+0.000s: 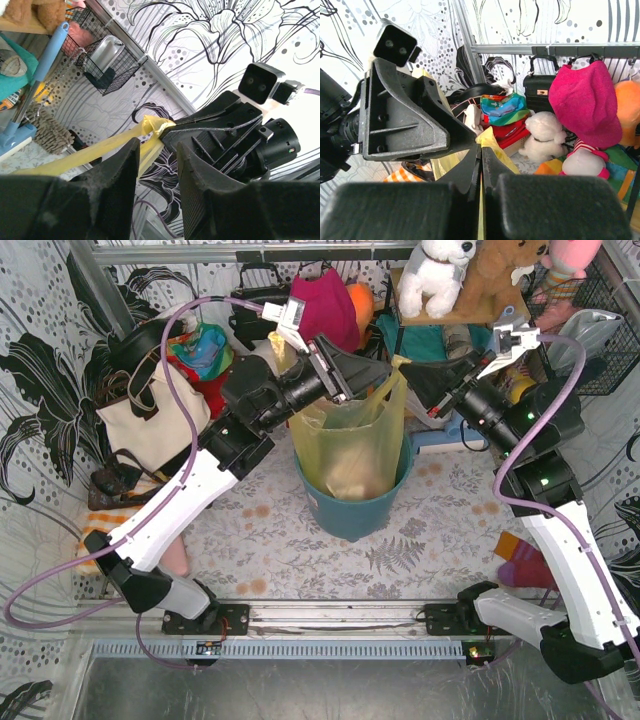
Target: Tie the trash bag
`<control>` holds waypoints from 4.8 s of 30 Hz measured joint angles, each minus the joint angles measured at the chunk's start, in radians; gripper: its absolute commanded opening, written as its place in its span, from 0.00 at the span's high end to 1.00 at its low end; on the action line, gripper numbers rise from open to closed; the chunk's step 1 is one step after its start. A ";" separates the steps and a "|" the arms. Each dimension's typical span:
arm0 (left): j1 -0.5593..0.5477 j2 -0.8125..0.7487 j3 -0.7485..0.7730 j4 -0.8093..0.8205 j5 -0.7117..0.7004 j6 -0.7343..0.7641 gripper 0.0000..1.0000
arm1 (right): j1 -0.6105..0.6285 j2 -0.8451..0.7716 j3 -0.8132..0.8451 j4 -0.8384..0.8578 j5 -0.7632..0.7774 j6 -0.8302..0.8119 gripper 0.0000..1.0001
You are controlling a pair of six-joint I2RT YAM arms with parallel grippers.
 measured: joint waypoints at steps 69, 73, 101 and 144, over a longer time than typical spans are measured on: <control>0.092 0.238 0.394 -0.291 0.258 0.307 0.32 | 0.000 -0.007 -0.119 0.077 -0.109 -0.132 0.86; 0.102 0.251 0.398 -0.295 0.305 0.310 0.36 | 0.000 -0.007 -0.119 0.077 -0.112 -0.132 0.86; 0.102 0.239 0.395 -0.171 0.383 0.214 1.00 | 0.000 -0.010 -0.119 0.083 -0.111 -0.132 0.67; 0.038 0.051 0.171 -0.091 0.403 0.233 0.87 | 0.000 -0.090 -0.174 0.182 -0.248 0.004 0.55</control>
